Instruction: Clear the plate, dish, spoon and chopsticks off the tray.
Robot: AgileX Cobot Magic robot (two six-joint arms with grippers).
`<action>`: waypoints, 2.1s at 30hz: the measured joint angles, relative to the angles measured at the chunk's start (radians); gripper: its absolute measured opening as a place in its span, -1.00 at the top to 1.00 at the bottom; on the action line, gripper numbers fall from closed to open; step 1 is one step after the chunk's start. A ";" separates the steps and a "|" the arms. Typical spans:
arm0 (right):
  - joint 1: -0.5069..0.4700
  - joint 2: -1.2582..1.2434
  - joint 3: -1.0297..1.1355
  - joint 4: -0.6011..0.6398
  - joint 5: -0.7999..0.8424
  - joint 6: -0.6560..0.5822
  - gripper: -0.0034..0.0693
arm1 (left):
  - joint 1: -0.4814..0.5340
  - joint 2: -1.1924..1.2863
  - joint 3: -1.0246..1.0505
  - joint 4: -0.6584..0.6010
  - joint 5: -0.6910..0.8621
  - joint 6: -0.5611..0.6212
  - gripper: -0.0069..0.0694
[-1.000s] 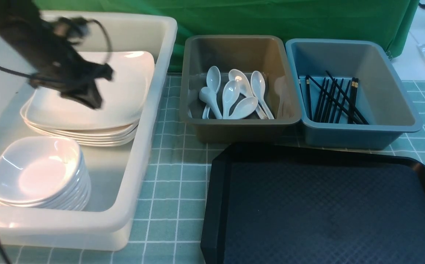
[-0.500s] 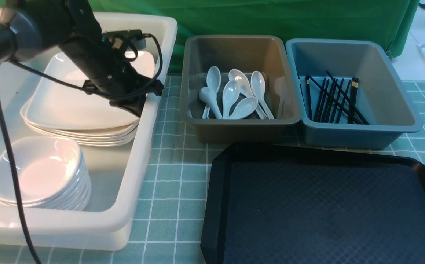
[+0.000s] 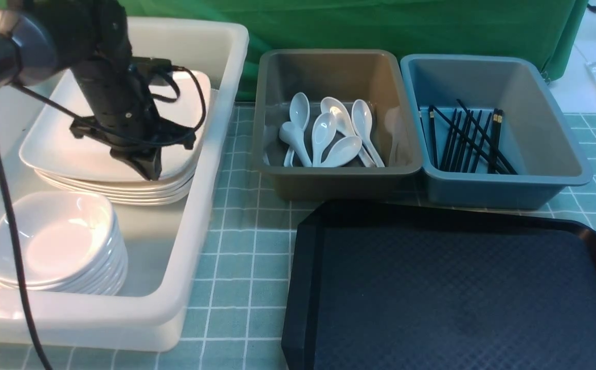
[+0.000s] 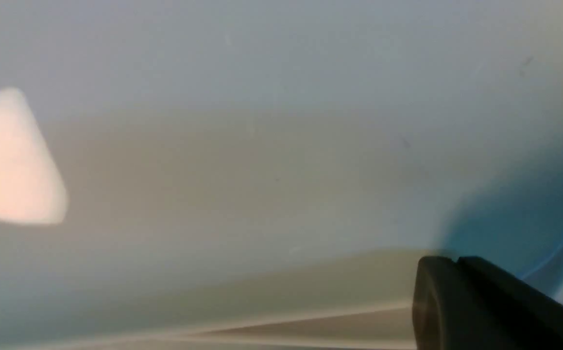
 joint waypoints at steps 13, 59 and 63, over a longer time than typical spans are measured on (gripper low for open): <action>0.000 0.000 0.000 0.000 -0.027 0.002 0.85 | -0.007 -0.039 0.003 0.068 -0.201 -0.100 0.79; 0.000 -0.555 0.345 -0.362 -0.422 0.349 0.85 | -0.134 -1.298 0.897 -0.255 -0.464 0.021 0.79; 0.000 -0.657 0.478 -0.381 -0.612 0.383 0.85 | -0.134 -1.488 1.095 -0.313 -0.564 0.018 0.79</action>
